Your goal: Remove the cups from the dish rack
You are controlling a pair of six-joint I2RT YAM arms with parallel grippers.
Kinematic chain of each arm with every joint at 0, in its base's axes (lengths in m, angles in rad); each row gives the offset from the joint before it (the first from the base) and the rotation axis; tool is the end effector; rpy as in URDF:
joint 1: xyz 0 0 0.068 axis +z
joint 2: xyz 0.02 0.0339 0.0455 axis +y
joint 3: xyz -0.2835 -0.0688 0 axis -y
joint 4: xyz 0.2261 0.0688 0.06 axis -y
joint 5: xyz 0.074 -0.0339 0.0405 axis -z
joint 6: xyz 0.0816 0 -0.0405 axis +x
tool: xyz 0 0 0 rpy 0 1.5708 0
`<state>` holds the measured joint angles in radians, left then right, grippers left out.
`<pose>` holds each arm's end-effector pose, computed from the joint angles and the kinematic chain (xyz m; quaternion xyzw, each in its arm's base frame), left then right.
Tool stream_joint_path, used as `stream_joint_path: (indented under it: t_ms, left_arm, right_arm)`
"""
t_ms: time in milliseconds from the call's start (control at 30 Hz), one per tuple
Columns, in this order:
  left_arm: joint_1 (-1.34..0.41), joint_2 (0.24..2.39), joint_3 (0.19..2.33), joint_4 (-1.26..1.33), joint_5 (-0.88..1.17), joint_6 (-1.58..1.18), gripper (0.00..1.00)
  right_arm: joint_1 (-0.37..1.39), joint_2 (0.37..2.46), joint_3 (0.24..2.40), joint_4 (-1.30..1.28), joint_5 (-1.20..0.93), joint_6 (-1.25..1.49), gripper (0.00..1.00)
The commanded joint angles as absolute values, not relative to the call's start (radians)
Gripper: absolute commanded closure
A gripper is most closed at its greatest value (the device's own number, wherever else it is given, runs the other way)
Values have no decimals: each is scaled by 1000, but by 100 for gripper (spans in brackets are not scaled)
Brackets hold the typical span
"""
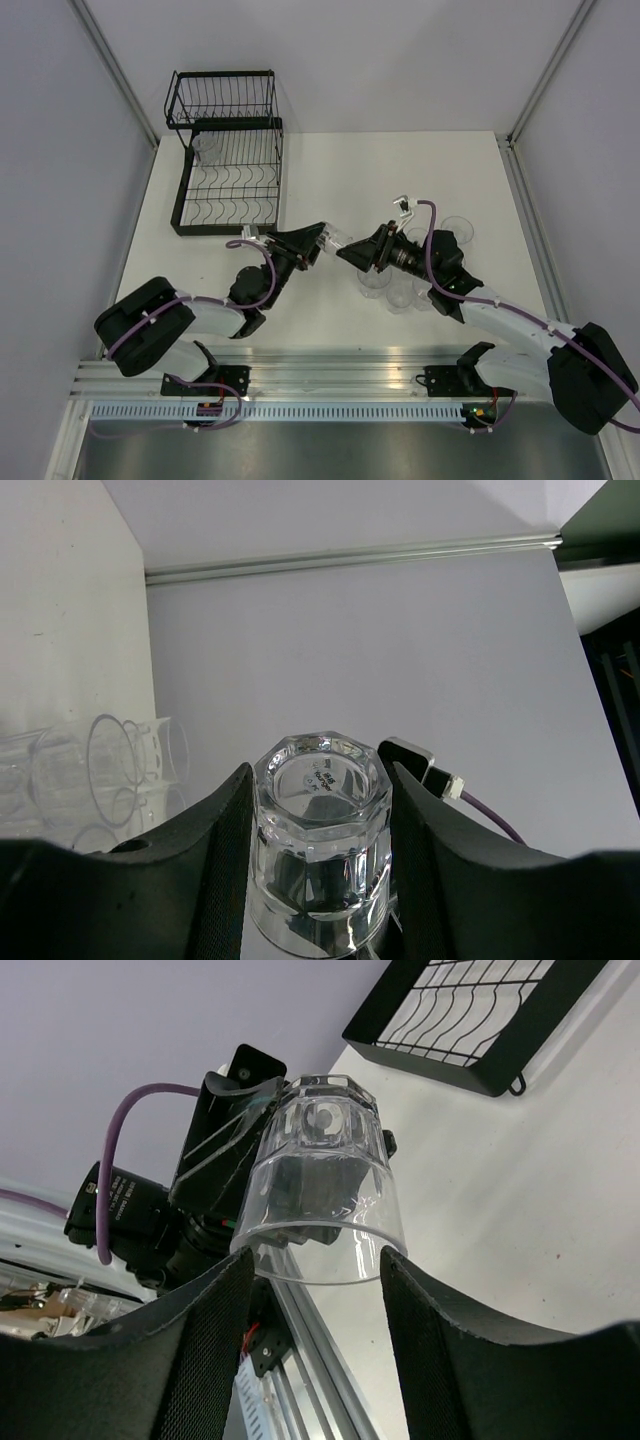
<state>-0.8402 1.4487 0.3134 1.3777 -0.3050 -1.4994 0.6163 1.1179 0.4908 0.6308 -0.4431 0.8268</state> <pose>0.2069 -0.1942 0.2517 -0.3104 0.5378 -0.6800 0.3900 0.1935 0.1800 0.2849 -0.0825 0.7011 0.5729 0.4164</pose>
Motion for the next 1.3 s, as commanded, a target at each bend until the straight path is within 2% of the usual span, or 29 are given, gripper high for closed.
stream_joint_path:
  t_ms: [0, 133, 467, 567, 600, 633, 733, 800, 900, 933, 967, 1033, 1067, 1100, 1267]
  left_arm:
    - [-891, 1430, 285, 1574, -184, -1509, 98]
    - [-890, 1385, 268, 1546, -206, -1491, 98]
    - [-890, 1376, 264, 1531, -196, -1491, 98]
    - [-891, 1391, 288, 1520, -164, -1488, 98]
    - [-891, 1397, 305, 1519, -146, -1488, 98]
    - [-893, 1416, 311, 1526, -138, -1493, 98]
    - [-894, 1440, 318, 1561, -130, -1503, 98]
    - [-893, 1450, 316, 1572, -127, -1506, 98]
    - [-893, 1447, 307, 1574, -133, -1502, 98]
    - [-890, 1445, 304, 1574, -135, -1500, 94]
    - [-888, 1440, 296, 1575, -143, -1499, 69]
    - [-882, 1428, 279, 1577, -159, -1494, 38]
    - [-876, 1411, 261, 1568, -169, -1482, 5]
    - [-870, 1396, 253, 1559, -179, -1479, 0]
    - [-808, 1281, 216, 1451, -181, -1412, 0]
  right_arm:
    - [649, 1060, 543, 634, -462, 775, 33]
    - [647, 1028, 558, 551, -417, 735, 25]
    - [647, 1011, 566, 491, -403, 700, 17]
    - [647, 1019, 558, 537, -420, 712, 34]
    - [647, 1028, 555, 555, -435, 718, 56]
    - [647, 1034, 551, 570, -445, 733, 68]
    - [647, 1054, 552, 597, -459, 744, 92]
    - [649, 1054, 552, 598, -459, 741, 99]
    - [647, 1043, 551, 589, -453, 735, 99]
    - [647, 1039, 551, 586, -449, 732, 99]
    - [649, 1029, 552, 575, -446, 723, 99]
    - [647, 1017, 555, 555, -430, 712, 99]
    - [649, 1008, 557, 534, -425, 700, 99]
    - [647, 1003, 560, 523, -419, 693, 99]
    - [647, 985, 572, 462, -390, 663, 99]
